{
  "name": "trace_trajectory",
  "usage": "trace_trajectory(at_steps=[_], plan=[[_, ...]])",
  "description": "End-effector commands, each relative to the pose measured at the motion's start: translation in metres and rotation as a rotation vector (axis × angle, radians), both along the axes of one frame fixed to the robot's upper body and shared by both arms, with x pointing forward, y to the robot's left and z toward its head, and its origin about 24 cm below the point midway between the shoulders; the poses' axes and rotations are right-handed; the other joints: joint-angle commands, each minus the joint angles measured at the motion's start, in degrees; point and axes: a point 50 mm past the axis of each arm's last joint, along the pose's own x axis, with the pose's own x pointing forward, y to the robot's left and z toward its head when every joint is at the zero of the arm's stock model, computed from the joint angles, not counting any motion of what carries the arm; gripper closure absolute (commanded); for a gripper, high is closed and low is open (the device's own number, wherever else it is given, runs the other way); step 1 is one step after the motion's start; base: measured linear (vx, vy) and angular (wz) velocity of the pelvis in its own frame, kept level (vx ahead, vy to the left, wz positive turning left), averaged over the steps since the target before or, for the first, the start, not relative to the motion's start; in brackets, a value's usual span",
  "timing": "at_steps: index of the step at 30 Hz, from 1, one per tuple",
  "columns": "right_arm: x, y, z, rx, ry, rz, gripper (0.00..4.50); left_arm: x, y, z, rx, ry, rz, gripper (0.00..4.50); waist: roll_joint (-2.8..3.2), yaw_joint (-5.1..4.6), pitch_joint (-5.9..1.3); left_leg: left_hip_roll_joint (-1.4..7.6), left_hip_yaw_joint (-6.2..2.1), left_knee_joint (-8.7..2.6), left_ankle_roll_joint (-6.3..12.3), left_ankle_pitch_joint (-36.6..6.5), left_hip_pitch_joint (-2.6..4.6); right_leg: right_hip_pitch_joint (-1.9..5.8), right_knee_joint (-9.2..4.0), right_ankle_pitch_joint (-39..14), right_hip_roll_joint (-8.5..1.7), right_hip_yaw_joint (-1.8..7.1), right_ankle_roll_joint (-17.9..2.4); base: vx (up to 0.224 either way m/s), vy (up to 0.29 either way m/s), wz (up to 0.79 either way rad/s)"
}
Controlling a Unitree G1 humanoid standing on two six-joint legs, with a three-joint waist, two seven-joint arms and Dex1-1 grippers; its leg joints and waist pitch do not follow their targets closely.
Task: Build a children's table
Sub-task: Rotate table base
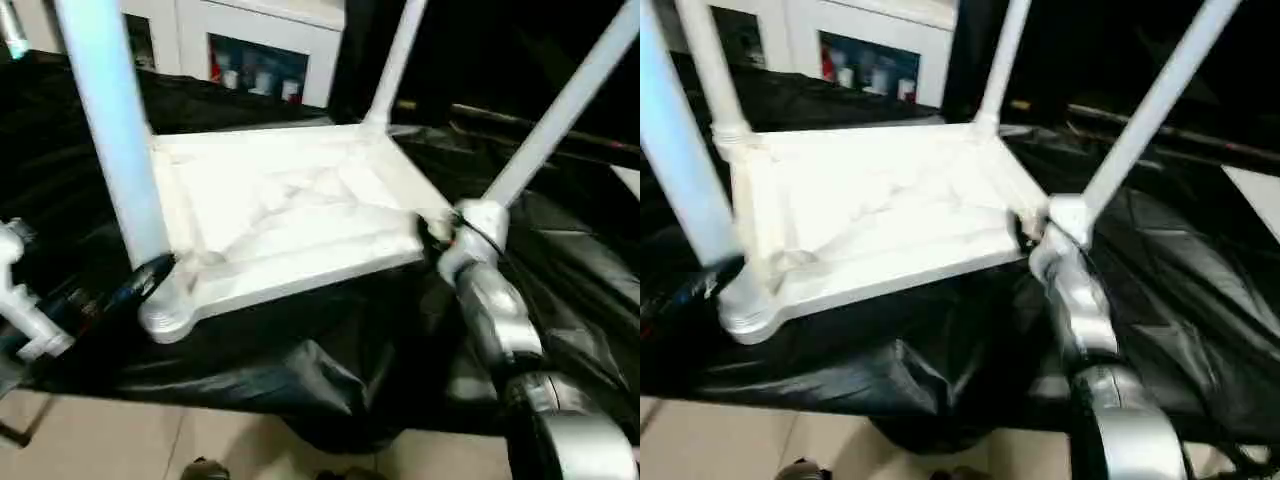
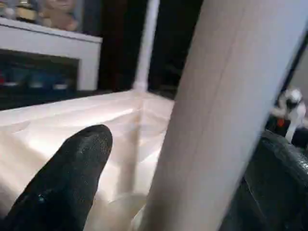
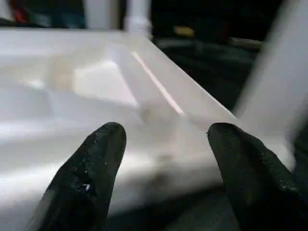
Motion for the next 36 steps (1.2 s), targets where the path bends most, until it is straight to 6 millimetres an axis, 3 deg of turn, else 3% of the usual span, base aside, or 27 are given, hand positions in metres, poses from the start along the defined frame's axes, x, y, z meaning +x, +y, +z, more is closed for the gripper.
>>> trace_trajectory(at_steps=[1, 7, 9, 10, 15, 17, 19, 20, 22, 27, 30, 32, 36], plan=[[-0.004, -0.015, -0.004, -0.063, 0.028, -0.094, 1.35, 0.006, -0.017, 0.001, -0.054, -0.002, -0.087, 0.02, 1.87, -0.13, -3.18, 1.07, -0.57, -4.65, -3.55, -20.1, 0.91, 1.84, -3.89, -15.9, -2.31, 2.36, -6.5, 0.000, 0.000, 0.00], [-0.004, -0.014, -0.015, -0.072, 0.135, -0.099, 1.35, 0.022, -0.047, 0.001, -0.061, 0.005, -0.231, 0.02, 1.72, -0.52, -3.01, 0.89, -0.68, -4.34, -3.18, -22.8, 1.14, 1.28, -4.86, -24.1, -2.38, 2.28, -4.3, 0.000, 0.000, 0.00], [0.002, -0.006, -0.013, -0.071, 0.160, -0.047, 1.35, 0.025, -0.060, 0.001, -0.055, 0.013, -0.317, 0.02, 1.69, -0.52, -2.98, 1.03, -0.80, -4.33, -3.34, -23.5, 1.34, 1.03, -4.89, -24.9, -2.41, 2.17, -4.7, 0.000, 0.000, 0.00], [0.007, -0.001, -0.010, -0.078, 0.167, -0.019, 1.35, 0.026, -0.069, 0.003, -0.056, 0.018, -0.376, 0.02, 1.41, -0.52, -3.00, 1.11, -0.83, -4.35, -3.41, -23.4, 1.21, 1.14, -4.87, -24.8, -2.49, 2.15, -4.7, 0.000, 0.000, 0.00], [0.020, 0.018, -0.004, -0.093, 0.194, 0.083, 1.35, 0.023, -0.096, 0.009, -0.072, 0.049, -0.578, 0.02, 1.42, -0.34, -3.25, 1.09, -0.67, -4.16, -4.15, -19.9, 0.91, 1.43, -4.04, -20.6, -2.63, 2.28, -6.1, 0.000, 0.000, 0.00], [0.025, 0.033, 0.001, -0.100, 0.194, 0.155, 1.35, 0.020, -0.110, 0.011, -0.090, 0.067, -0.678, 0.02, 0.89, -0.42, -3.50, 1.09, -0.64, -4.10, -4.19, -17.4, 0.49, 1.96, -3.61, -18.2, -2.68, 2.27, -6.4, 0.000, 0.000, 0.00], [0.027, 0.040, 0.003, -0.098, 0.196, 0.187, 1.35, 0.020, -0.116, 0.011, -0.094, 0.070, -0.717, 0.02, 0.81, -0.59, -3.50, 1.11, -0.66, -4.13, -4.05, -16.2, 0.29, 2.13, -3.38, -16.8, -2.66, 2.27, -6.6, 0.000, 0.000, 0.00], [0.029, 0.048, 0.005, -0.095, 0.203, 0.223, 1.35, 0.022, -0.122, 0.013, -0.099, 0.069, -0.751, 0.02, 1.00, -0.65, -3.49, 1.05, -0.59, -4.08, -3.97, -16.0, 0.40, 2.05, -3.38, -16.5, -2.64, 2.28, -6.8, 0.000, 0.000, 0.00], [0.030, 0.051, 0.005, -0.094, 0.205, 0.238, 1.35, 0.023, -0.124, 0.014, -0.102, 0.068, -0.761, 0.02, 0.88, -0.93, -3.51, 1.06, -0.62, -4.06, -4.06, -15.6, 0.32, 2.21, -3.30, -16.1, -2.71, 2.29, -7.2, 0.000, 0.000, 0.00], [0.030, 0.083, 0.007, -0.092, 0.215, 0.358, 1.35, 0.030, -0.154, 0.021, -0.133, 0.056, -0.899, 0.02, 0.78, -1.38, -3.46, 1.14, -0.71, -4.03, -4.47, -16.0, 0.30, 2.18, -3.44, -17.1, -2.91, 2.32, -7.1, 0.000, 0.000, 0.00], [0.030, 0.091, 0.008, -0.086, 0.212, 0.385, 1.35, 0.032, -0.162, 0.021, -0.135, 0.055, -0.925, 0.02, 0.82, -1.30, -3.62, 1.17, -0.60, -3.91, -4.44, -14.6, 0.49, 2.22, -3.18, -14.6, -2.87, 2.36, -7.6, 0.000, 0.000, 0.00], [0.030, 0.103, 0.009, -0.083, 0.210, 0.419, 1.35, 0.035, -0.180, 0.023, -0.141, 0.044, -0.981, 0.02, 1.09, -1.31, -3.62, 1.18, -0.61, -3.97, -4.32, -14.1, 0.51, 2.30, -2.98, -12.9, -2.79, 2.35, -8.2, 0.000, 0.000, 0.00], [0.030, 0.108, 0.011, -0.085, 0.206, 0.431, 1.35, 0.040, -0.192, 0.024, -0.143, 0.021, -0.979, 0.02, 0.99, -1.32, -3.68, 1.22, -0.65, -4.00, -4.37, -13.9, 0.43, 2.57, -2.95, -11.8, -2.87, 2.32, -8.5, 0.000, 0.000, 0.00]])
